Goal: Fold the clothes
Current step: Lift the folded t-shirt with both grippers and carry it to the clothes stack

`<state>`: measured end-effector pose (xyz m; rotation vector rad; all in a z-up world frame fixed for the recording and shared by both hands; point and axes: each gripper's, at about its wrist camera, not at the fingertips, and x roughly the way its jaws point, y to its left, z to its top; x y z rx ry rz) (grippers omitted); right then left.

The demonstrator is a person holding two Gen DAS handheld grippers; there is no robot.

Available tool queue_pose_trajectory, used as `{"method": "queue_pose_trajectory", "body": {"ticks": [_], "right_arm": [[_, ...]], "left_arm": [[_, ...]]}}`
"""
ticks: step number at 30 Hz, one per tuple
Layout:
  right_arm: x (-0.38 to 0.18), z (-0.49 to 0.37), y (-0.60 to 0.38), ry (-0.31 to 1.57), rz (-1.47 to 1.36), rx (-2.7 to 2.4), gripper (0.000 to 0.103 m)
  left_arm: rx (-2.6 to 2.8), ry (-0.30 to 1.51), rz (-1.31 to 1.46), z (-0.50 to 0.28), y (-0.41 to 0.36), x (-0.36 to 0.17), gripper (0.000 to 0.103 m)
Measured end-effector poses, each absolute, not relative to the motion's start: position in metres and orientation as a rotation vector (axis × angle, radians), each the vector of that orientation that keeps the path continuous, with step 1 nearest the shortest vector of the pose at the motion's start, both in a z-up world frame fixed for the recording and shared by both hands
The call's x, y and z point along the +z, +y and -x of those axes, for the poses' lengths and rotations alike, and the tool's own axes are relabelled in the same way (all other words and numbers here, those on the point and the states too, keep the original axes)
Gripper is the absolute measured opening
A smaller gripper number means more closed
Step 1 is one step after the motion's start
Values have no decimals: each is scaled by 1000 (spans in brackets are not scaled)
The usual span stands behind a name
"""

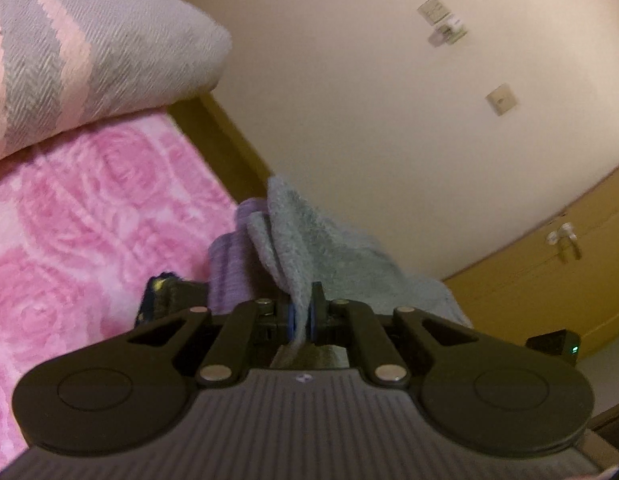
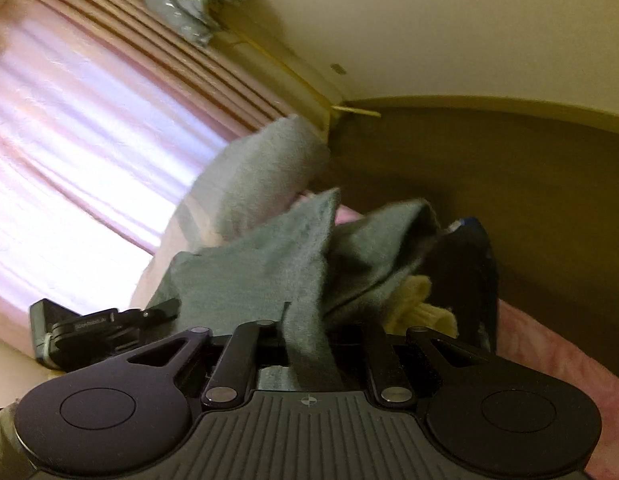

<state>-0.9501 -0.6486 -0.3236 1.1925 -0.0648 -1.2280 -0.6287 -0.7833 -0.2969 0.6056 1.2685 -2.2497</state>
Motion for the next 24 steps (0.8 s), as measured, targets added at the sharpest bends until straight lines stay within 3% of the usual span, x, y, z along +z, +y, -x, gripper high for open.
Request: {"method": "queue_pose_trajectory", "body": {"ticks": [1,2,6,9,13,15,16,17,21,24], "right_arm": [[-326,950,-647,-71,-1209,-1233,11],[-325,952,-643,-94,-1220,-1236,13],[-318,956,-632,-165,-1227,-1234,44],[-316,960,-625,-215,-1235,-1245,47],[-312,970,-616,-255,-1214,-1304,47],[-313,971,-614,-244,-1209,-1303,46],[-314,971,-615,-231,-1200,-1309,39],[-313,970,-615,-214,-1179,-1320,7],[-298,961,-596,-211,-978,-1364,7],[-299,956,-592,-174,-954,-1416,8]], "left_arm": [[-2222,1292,-602,628,-786,-299,19],[-2190,1331,-570,625,-790,-300,19],[-2130,1452,-458,620,-804,-300,21],[-2156,1438,-482,627,-807,-299,21],[-2173,1433,-459,626,-807,-299,11],[-2189,1412,-457,625,-807,-298,7],[-2202,1393,-456,626,-806,-297,5],[-2221,1368,-443,627,-805,-295,4],[-2326,1238,-298,623,-794,-282,3],[-2296,1161,-413,636,-794,-289,5]]}}
